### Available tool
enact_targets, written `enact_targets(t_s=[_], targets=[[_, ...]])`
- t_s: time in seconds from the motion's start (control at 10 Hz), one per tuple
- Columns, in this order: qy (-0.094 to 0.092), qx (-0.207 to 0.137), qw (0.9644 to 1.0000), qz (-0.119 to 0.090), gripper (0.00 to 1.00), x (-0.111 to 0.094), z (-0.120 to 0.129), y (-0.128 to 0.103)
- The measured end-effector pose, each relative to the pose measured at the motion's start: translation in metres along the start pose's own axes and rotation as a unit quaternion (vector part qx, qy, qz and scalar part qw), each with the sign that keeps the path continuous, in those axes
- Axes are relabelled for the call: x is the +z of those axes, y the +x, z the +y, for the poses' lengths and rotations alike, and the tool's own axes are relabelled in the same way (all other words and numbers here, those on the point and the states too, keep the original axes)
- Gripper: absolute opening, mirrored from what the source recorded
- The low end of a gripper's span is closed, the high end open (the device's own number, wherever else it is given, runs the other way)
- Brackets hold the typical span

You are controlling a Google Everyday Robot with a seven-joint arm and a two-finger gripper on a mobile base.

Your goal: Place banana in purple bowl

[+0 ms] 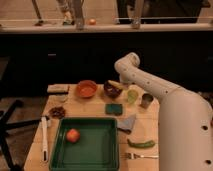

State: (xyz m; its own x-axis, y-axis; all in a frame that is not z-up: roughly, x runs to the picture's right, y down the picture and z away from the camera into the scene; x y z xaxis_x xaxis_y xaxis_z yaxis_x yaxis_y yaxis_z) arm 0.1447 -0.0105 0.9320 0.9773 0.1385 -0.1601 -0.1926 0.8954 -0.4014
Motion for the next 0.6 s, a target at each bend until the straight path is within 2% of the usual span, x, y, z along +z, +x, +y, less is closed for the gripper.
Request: enact_targets(t_s=[0.2, 0.3, 0.6], targets=[[-0.003, 0.001, 1.0, -0.002, 0.01, 0.0006, -0.0001, -0.0012], [-0.003, 0.001, 1.0, -0.002, 0.04, 0.0006, -0.0001, -0.0011], [-0.003, 0.001, 1.0, -0.002, 0.34, 0.0015, 0.0003, -0.0001]])
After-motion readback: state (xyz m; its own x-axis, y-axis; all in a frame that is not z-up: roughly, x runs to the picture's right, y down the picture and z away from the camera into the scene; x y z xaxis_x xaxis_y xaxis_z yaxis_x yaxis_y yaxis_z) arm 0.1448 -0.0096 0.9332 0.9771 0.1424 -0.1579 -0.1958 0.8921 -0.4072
